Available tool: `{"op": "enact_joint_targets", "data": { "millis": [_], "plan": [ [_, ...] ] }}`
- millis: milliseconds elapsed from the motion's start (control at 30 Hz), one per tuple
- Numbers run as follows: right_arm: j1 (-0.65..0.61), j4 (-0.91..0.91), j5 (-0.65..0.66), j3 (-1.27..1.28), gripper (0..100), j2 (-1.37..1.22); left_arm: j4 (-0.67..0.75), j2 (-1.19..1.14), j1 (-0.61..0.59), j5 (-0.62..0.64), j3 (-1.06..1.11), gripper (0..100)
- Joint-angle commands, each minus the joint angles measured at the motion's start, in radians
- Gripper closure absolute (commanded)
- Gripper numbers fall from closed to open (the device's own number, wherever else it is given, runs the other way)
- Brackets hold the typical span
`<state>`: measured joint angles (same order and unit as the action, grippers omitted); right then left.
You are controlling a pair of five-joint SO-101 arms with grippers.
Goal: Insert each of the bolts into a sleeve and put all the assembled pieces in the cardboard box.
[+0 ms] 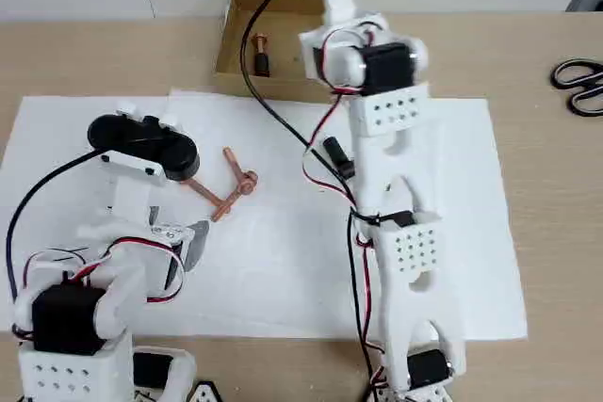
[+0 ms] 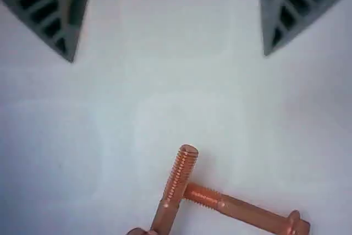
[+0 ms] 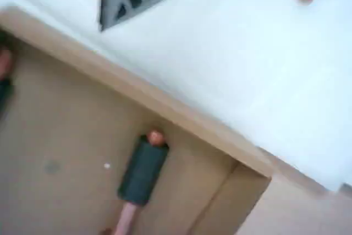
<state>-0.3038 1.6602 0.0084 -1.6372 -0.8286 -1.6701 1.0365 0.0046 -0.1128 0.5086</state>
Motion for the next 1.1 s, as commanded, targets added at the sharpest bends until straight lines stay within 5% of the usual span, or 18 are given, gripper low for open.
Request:
{"op": "enact_joint_targets", "data": {
  "millis": [0, 267, 600, 1067],
  "plan": [
    [0.047, 0.021, 0.012, -0.048, 81.2, 0.13, 0.005, 0.006, -0.005, -0.009, -0.022, 79],
    [0.067, 0.024, 0.009, 0.106, 81.2, 0.255, 0.005, 0.006, -0.005, -0.009, -0.022, 79],
    [0.053, 0.012, 0.008, 0.747, 81.2, 0.509, 0.005, 0.006, -0.005, -0.009, -0.022, 79],
    [-0.012, -0.243, 0.014, 0.945, 81.2, 0.208, 0.005, 0.006, -0.005, -0.009, -0.021, 79]
  ]
}}
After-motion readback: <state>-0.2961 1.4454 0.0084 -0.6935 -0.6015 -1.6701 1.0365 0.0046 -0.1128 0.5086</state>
